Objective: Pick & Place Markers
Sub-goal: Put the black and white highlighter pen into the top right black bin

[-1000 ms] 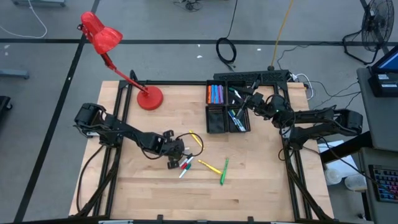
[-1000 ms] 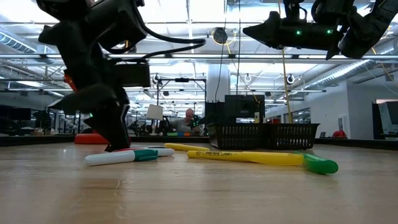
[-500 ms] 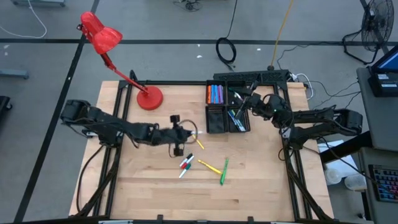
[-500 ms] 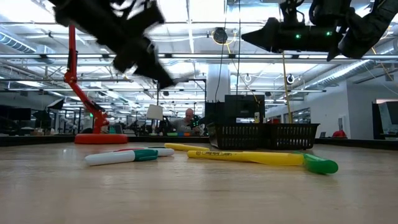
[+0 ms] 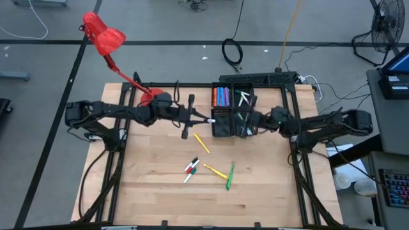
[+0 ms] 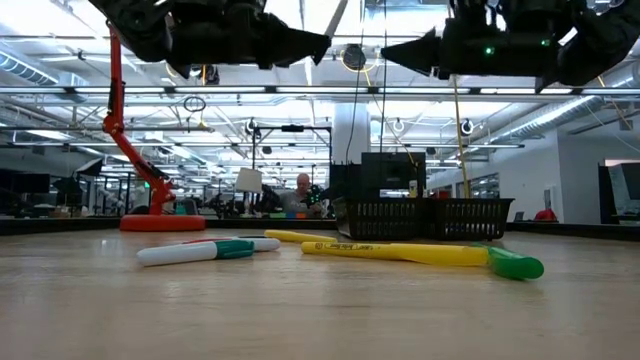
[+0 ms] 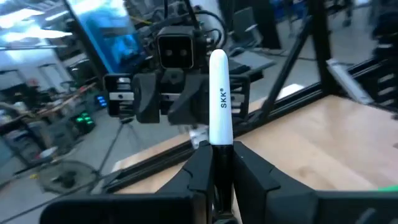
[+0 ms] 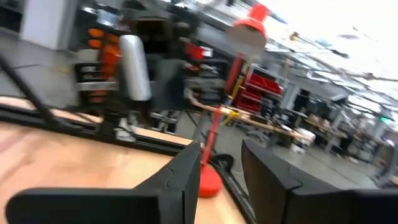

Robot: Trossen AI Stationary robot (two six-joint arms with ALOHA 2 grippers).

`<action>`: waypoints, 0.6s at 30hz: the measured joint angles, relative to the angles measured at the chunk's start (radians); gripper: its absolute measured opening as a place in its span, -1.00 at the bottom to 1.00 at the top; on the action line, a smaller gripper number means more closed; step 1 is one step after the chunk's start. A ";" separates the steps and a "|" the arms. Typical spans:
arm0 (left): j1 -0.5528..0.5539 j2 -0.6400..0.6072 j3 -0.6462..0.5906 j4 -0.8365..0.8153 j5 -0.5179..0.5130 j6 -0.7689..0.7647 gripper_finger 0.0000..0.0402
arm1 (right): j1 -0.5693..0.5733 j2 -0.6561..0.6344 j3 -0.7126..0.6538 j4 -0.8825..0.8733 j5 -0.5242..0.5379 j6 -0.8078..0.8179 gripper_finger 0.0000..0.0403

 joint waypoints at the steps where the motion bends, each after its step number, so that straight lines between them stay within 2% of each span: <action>1: 0.008 0.002 -0.001 0.012 0.021 -0.003 -0.80 | 0.018 0.006 0.000 0.009 0.000 -0.007 -0.45; 6: 0.013 0.001 -0.001 0.009 0.039 0.004 -0.80 | 0.094 0.087 0.040 0.099 0.003 0.009 -0.23; 12: 0.000 0.001 -0.001 -0.009 0.040 0.024 -0.80 | 0.126 0.257 0.184 0.111 0.054 0.028 0.04; 18: -0.003 0.000 0.000 -0.024 0.040 0.031 -0.80 | 0.141 0.368 0.270 0.117 0.051 -0.019 0.07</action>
